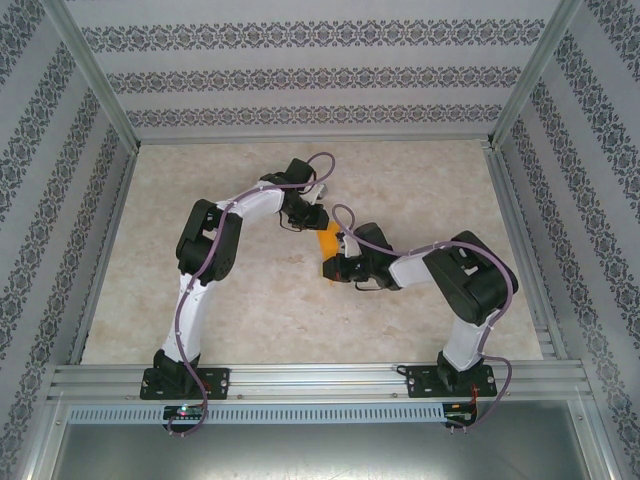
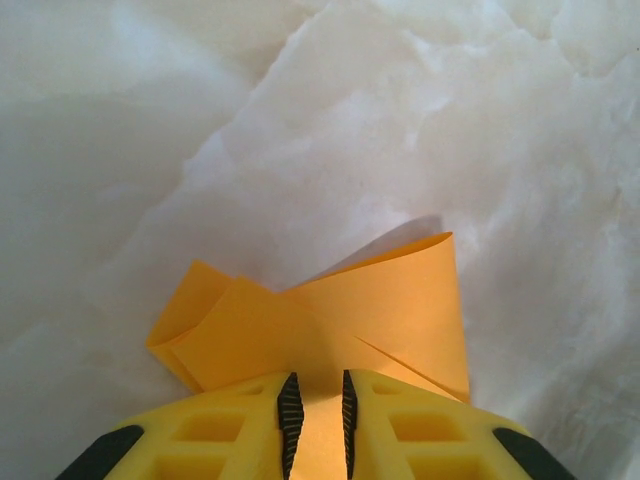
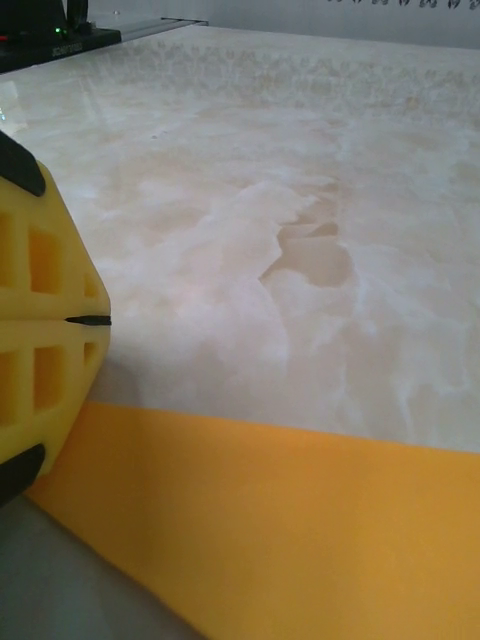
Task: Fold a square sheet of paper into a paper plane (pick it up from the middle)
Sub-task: Fold the wing for the fifth time at the center of the table.
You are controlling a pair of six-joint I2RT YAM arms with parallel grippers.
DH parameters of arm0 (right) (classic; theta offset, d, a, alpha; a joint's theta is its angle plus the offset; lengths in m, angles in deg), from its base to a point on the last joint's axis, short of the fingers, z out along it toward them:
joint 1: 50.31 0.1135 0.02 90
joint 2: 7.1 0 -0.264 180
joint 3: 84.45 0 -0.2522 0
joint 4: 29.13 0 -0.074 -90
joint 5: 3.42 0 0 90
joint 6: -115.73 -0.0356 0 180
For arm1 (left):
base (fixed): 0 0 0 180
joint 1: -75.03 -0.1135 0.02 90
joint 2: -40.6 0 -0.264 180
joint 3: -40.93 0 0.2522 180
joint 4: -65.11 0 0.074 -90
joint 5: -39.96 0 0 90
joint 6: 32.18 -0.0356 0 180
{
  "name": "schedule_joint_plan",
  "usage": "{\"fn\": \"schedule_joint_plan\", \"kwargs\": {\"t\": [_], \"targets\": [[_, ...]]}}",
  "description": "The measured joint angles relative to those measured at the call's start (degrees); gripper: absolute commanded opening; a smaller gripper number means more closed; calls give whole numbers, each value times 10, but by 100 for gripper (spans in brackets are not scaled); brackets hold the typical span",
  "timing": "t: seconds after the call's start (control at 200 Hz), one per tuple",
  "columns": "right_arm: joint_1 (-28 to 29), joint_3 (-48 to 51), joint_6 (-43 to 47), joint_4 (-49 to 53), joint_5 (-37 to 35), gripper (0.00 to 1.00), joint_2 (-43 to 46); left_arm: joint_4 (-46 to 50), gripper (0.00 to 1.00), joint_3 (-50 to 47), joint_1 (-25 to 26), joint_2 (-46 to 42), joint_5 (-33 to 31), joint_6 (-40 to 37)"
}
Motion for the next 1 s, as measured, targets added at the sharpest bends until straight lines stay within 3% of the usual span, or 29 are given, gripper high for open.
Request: {"fn": "schedule_joint_plan", "kwargs": {"t": [0.445, 0.764, 0.999], "targets": [[1, 35, -8, -61, -1, 0, 3, 0, 26, 19, -20, 18, 55, 33], [1, 38, -9, -65, 1, 0, 3, -38, 27, 46, -60, 35, 34, 48], [2, 40, -19, -53, 9, 0, 13, -44, 26, 47, -60, 35, 37, 52]]}}
